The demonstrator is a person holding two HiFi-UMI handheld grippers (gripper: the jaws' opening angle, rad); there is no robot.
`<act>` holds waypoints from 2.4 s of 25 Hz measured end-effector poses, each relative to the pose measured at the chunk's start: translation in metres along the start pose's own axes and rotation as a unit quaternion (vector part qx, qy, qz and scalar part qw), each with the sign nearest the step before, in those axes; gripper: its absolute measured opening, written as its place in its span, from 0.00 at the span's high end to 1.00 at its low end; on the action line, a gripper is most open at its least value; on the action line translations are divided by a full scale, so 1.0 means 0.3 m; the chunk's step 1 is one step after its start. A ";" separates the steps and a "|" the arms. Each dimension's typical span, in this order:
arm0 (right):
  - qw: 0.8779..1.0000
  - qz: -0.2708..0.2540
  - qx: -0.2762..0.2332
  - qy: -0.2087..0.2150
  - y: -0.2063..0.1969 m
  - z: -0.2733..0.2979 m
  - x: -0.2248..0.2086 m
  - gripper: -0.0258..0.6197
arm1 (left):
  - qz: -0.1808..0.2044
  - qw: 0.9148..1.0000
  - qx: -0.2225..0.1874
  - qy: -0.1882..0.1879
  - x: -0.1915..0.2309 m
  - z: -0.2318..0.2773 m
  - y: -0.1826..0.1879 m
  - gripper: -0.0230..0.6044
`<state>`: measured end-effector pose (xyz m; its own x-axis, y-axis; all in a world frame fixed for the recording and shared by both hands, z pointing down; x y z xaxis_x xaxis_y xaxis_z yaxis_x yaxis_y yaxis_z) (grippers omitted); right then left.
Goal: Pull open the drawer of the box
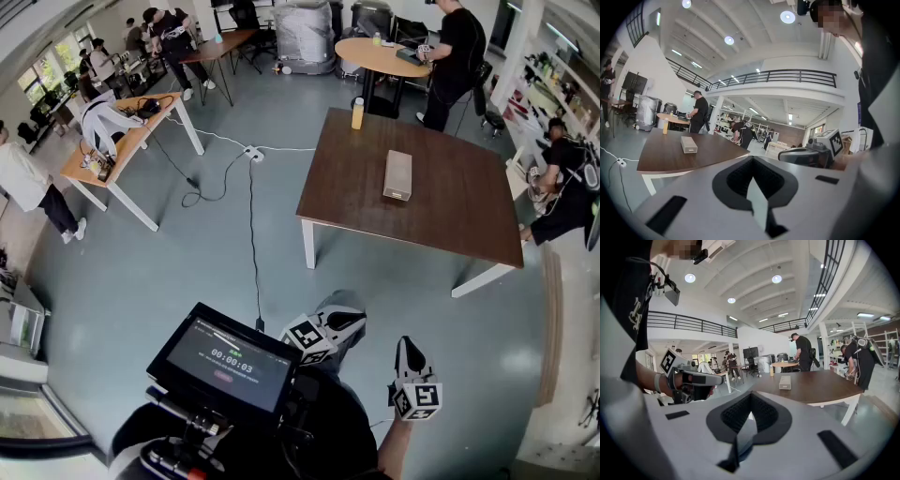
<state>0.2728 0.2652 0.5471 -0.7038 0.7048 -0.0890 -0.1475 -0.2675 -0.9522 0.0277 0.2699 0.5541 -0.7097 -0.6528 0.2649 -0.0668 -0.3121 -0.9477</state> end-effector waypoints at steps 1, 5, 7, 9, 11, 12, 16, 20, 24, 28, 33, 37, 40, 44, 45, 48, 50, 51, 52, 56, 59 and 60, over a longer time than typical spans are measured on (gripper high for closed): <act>1.000 -0.001 -0.001 0.000 0.000 0.006 0.000 0.98 | 0.001 1.000 0.001 0.000 0.003 -0.003 0.000 0.96; 1.000 -0.005 -0.006 0.003 -0.005 0.024 0.001 0.98 | -0.001 1.000 0.006 0.006 0.013 -0.014 -0.002 0.96; 1.000 -0.008 -0.001 0.006 -0.016 0.023 -0.001 0.98 | -0.010 1.000 0.007 0.008 0.008 -0.018 -0.012 0.96; 1.000 -0.009 0.005 0.008 -0.018 0.018 -0.002 0.98 | -0.014 1.000 0.007 0.009 0.003 -0.020 -0.019 0.96; 1.000 -0.008 0.008 0.007 -0.018 0.012 -0.003 0.98 | -0.014 1.000 0.008 0.011 0.002 -0.022 -0.023 0.96; 1.000 -0.007 0.009 0.006 -0.020 0.010 -0.004 0.98 | -0.014 1.000 0.009 0.012 0.003 -0.022 -0.025 0.96; 1.000 -0.005 0.009 0.003 -0.022 0.007 -0.012 0.98 | -0.014 1.000 0.007 0.014 0.004 -0.018 -0.024 0.96; 1.000 -0.006 0.015 0.005 -0.007 0.002 -0.005 0.98 | -0.016 1.000 0.007 0.014 0.001 -0.020 -0.016 0.96; 1.000 -0.007 0.009 0.004 -0.004 0.008 -0.002 0.98 | -0.014 1.000 0.008 0.013 0.003 -0.020 -0.019 0.96; 1.000 -0.002 0.019 0.002 -0.015 0.005 0.002 0.98 | -0.015 1.000 0.011 0.012 0.000 -0.018 -0.028 0.96; 1.000 -0.004 0.015 0.011 -0.027 -0.004 0.006 0.98 | -0.020 1.000 0.017 0.012 -0.014 -0.021 -0.037 0.96; 1.000 -0.004 0.018 0.007 -0.015 0.008 -0.008 0.98 | -0.019 1.000 0.019 0.010 0.001 -0.001 -0.037 0.96; 1.000 -0.002 0.015 0.004 -0.024 0.008 -0.025 0.98 | -0.017 1.000 0.018 0.009 0.006 0.009 -0.026 0.96; 1.000 0.000 0.010 -0.003 -0.014 -0.007 -0.041 0.98 | -0.014 1.000 0.017 0.008 -0.004 0.015 -0.011 0.96; 1.000 0.000 0.007 -0.003 -0.011 -0.008 -0.045 0.98 | -0.013 1.000 0.017 0.008 -0.003 0.017 -0.008 0.96; 1.000 -0.003 0.005 -0.003 0.002 -0.005 -0.057 0.98 | -0.011 1.000 0.015 0.010 0.006 0.028 0.006 0.96; 1.000 -0.002 0.007 -0.003 0.010 -0.007 -0.060 0.98 | -0.010 1.000 0.013 0.009 0.005 0.034 0.014 0.96; 1.000 -0.002 0.008 -0.003 0.012 -0.008 -0.061 0.98 | -0.010 1.000 0.013 0.008 0.004 0.037 0.016 0.96; 1.000 -0.002 0.008 -0.003 0.013 -0.008 -0.062 0.98 | -0.011 1.000 0.013 0.007 0.004 0.040 0.017 0.96; 1.000 -0.003 0.008 -0.004 0.020 -0.006 -0.074 0.98 | -0.010 1.000 0.013 0.005 0.008 0.057 0.021 0.96; 1.000 -0.001 0.013 -0.005 0.025 -0.015 -0.085 0.98 | -0.014 1.000 0.016 0.004 0.001 0.068 0.026 0.96; 1.000 0.000 0.016 -0.006 0.024 -0.021 -0.088 0.98 | -0.016 1.000 0.017 0.003 -0.003 0.072 0.025 0.96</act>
<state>0.2946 0.2489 0.5406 -0.7121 0.6969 -0.0844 -0.1697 -0.2876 -0.9426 0.0429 0.2532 0.5507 -0.7120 -0.6380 0.2931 -0.0648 -0.3560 -0.9322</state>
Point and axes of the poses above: the fingertips, and each gripper's own axes: z forward along the fingers, x to its left, y out of its top, the point moved 10 cm from there along -z, backward along the fingers, and after that the axes turned 1 degree about x, right-handed, at the moved point
